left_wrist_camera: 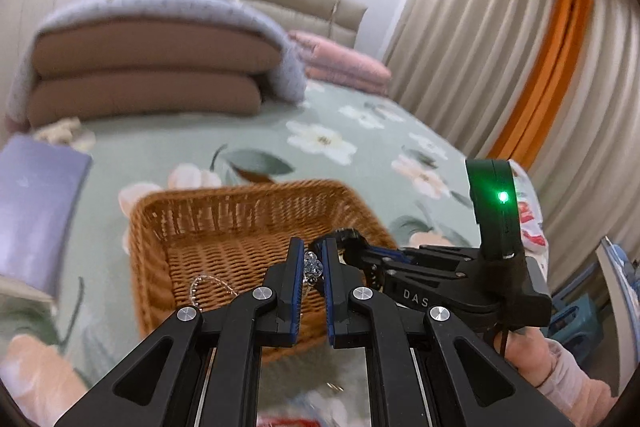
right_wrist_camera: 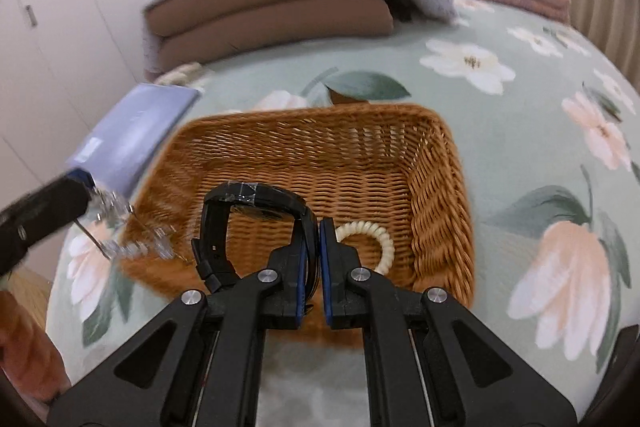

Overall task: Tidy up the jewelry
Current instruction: 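Carry the watch and charm bracelet into the basket and open both tools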

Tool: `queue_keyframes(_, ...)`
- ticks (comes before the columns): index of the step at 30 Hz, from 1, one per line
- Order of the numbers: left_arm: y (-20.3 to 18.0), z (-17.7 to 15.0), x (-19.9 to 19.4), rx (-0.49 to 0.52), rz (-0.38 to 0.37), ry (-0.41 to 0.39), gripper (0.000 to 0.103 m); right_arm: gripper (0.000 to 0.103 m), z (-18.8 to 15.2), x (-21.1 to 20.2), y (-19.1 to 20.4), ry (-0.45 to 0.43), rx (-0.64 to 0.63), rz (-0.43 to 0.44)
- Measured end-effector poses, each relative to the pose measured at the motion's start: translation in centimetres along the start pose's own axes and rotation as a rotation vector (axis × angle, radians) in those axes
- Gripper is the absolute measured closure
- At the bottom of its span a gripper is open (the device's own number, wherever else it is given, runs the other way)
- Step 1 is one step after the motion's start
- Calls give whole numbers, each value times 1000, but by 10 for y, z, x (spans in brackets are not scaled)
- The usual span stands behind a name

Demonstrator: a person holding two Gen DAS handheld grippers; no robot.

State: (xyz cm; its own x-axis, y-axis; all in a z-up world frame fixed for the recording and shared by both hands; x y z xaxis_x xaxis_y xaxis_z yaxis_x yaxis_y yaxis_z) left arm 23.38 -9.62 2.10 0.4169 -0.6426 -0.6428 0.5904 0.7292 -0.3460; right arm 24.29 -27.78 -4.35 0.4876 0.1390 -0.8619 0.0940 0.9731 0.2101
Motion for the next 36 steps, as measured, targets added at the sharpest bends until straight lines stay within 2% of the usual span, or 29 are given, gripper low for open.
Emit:
queue_keyframes(3, 14, -1, 25, -19, 6, 20, 94, 97, 11, 30, -5, 31, 7, -15)
queue_keyframes(8, 29, -8, 55, -49, 14, 68, 94, 97, 16, 52, -5, 67, 11, -20)
queue_keyframes(13, 34, -15, 66, -58, 31, 109, 94, 91, 15, 66, -10, 88, 29, -23)
queue_keyframes(17, 32, -19, 60, -61, -18, 117, 92, 89, 14, 64, -12, 83, 46, 12)
queue_keyframes(19, 31, -18, 57, -52, 5, 107, 84, 87, 13, 59, -11, 75, 43, 8)
queue_keyframes(21, 31, -18, 54, -61, 1, 102, 64, 87, 12, 55, -10, 68, 43, 15)
queue_keyframes(25, 29, -20, 45, -51, 5, 87, 62, 86, 8, 46, -9, 45, 35, 12)
queue_keyframes(27, 28, -22, 40, -49, -2, 85, 55, 86, 6, 39, -10, 20, 37, 14)
queue_keyframes(29, 27, -25, 33, -45, -5, 75, 53, 86, 5, 29, -12, -12, 54, 16)
queue_keyframes(36, 16, -31, 8, -10, 6, 42, 53, 85, -4, 5, -22, -49, 83, 73)
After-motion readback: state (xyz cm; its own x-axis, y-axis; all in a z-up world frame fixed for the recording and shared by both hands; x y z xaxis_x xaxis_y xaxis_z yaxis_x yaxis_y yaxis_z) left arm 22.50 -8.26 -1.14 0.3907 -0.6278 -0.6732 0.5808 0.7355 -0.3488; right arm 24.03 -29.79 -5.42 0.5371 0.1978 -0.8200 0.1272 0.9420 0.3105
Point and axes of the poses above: each gripper's, at about its wrist camera, not at the fingertips, and x roughly the way its jaws point, y to its left, z to its top, the point moved 4 cm from there along x, roughly the way its jaws point, and after that the axes turned 7 degrees about y, right-handed, at the moved point
